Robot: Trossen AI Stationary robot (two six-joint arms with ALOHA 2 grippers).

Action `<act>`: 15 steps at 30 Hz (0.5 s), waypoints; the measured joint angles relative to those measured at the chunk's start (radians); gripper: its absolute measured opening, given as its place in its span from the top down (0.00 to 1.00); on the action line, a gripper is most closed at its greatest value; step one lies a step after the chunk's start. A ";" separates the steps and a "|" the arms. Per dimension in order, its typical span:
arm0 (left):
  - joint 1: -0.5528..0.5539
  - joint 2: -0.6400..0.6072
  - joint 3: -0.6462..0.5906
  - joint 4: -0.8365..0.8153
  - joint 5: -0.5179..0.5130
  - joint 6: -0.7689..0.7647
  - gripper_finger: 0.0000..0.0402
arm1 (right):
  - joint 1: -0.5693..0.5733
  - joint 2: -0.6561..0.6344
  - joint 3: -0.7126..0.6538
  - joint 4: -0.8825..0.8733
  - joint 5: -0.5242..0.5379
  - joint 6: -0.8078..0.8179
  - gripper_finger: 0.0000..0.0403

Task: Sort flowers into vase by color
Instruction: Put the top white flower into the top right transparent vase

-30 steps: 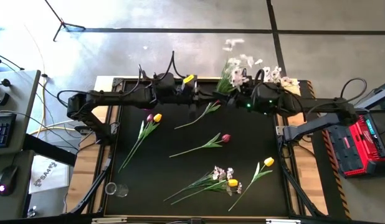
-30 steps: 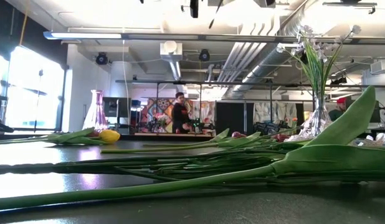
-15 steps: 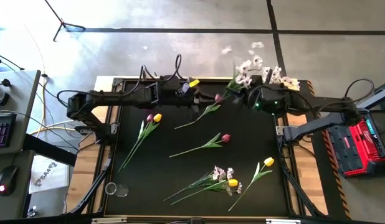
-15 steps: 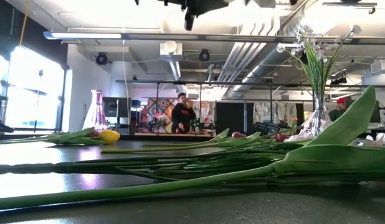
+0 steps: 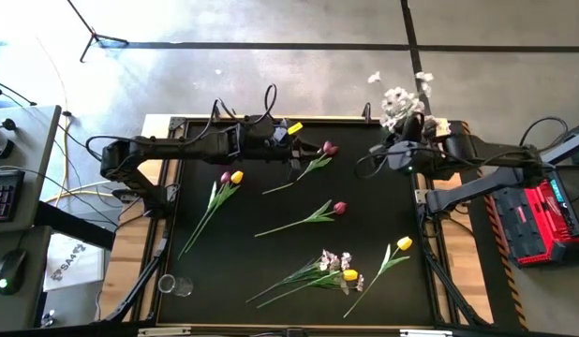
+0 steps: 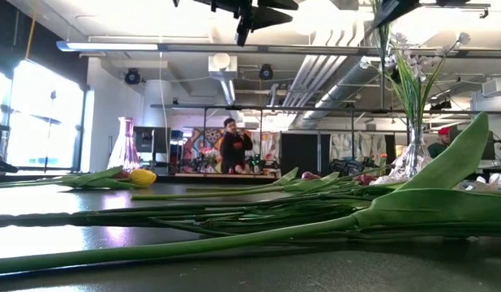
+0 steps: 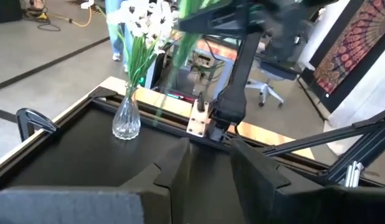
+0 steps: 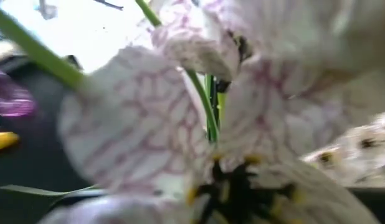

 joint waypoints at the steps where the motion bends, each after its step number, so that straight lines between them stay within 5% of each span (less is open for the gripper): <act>1: 0.000 0.000 0.000 0.000 -0.001 0.000 0.74 | 0.007 -0.011 0.000 0.029 -0.019 -0.011 1.00; 7: 0.005 0.003 0.000 0.000 -0.035 0.002 0.74 | 0.045 -0.120 0.000 0.173 0.012 -0.076 1.00; 15: 0.018 0.003 0.000 0.001 -0.036 0.019 0.74 | 0.045 -0.264 0.001 0.190 0.316 -0.068 1.00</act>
